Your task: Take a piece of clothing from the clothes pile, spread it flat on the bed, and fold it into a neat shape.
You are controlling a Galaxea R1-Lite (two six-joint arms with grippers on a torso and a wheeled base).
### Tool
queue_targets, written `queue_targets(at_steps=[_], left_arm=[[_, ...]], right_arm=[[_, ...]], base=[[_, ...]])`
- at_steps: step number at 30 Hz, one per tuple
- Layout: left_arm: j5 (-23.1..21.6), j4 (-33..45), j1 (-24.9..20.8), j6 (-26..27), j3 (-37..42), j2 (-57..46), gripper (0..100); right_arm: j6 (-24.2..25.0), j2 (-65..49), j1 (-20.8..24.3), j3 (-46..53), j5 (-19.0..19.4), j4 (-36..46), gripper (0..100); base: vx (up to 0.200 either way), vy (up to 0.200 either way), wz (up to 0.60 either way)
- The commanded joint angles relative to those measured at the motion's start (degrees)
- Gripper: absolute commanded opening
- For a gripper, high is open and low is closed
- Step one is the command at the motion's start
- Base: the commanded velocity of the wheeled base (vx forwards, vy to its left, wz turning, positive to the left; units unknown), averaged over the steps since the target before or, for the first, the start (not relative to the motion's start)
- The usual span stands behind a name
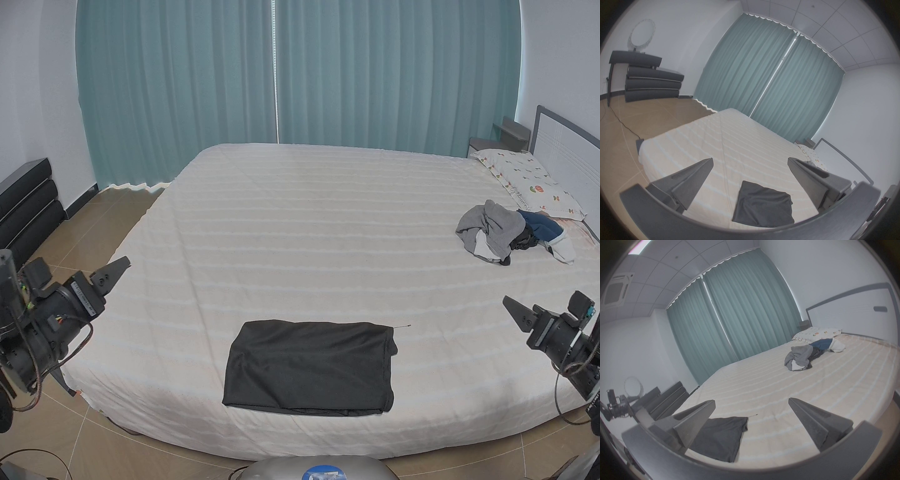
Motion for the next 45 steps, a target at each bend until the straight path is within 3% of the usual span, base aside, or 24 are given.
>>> queue_targets(at_steps=[1, 2, 3, 8, 14, 19, 28, 34, 36, 40, 45], left_arm=[[5.55, 23.97, 0.21, 6.47, 0.24, -31.72, 100], [5.81, 24.76, 0.21, 6.47, 0.24, -32.34, 100], [6.6, 28.72, 0.29, 6.47, 0.06, -35.42, 100], [9.59, 35.4, 0.29, 9.28, 0.33, -43.33, 100], [10.21, 44.54, 1.44, 14.47, 0.77, -53.87, 100], [10.21, 51.83, 3.55, 18.33, 0.5, -62.22, 100], [9.77, 52.45, 12.6, 27.21, 1.3, -69.25, 100], [12.05, 51.22, 12.69, 31.96, 4.37, -71.36, 100], [12.93, 49.55, 12.69, 32.48, 6.04, -71.45, 100], [13.02, 47.09, 12.77, 32.75, 9.64, -71.45, 100], [11.79, 32.23, 12.69, 35.12, 20.89, -71.45, 100]], right_arm=[[-14.18, -45.58, -1.54, 1.94, 6.26, 36.92, 100], [-14.62, -46.9, -1.54, 1.85, 6.35, 38.5, 100], [-16.73, -53.23, -1.54, 0.54, 6.35, 47.21, 100], [-20.51, -67.73, -3.21, -5.88, 6.35, 70.94, 100], [-21.74, -76.87, -4.18, -10.36, 6.18, 85.79, 100], [-24.64, -81.18, -8.13, -10.01, 5.74, 87.2, 100], [-28.07, -81.88, -7.96, -6.93, 0.81, 86.23, 100], [-28.33, -81.88, -7.96, 0.45, 1.17, 73.66, 100], [-29.3, -81.88, -7.96, 2.65, 2.05, 66.98, 100], [-30.09, -81.97, -7.96, 2.65, 2.31, 67.51, 100], [-28.33, -81.88, -7.96, 2.65, 2.66, 68.39, 100]], base=[[0.0, 0.0, 0.0], [0.0, 0.0, 0.0], [0.0, 0.0, 0.0], [0.0, 0.0, 0.0], [0.0, 0.0, 0.0], [0.0, 0.0, 0.0], [0.0, 0.0, 0.0], [0.0, 0.0, 0.0], [0.0, 0.0, 0.0], [0.0, 0.0, 0.0], [0.0, 0.0, 0.0]])
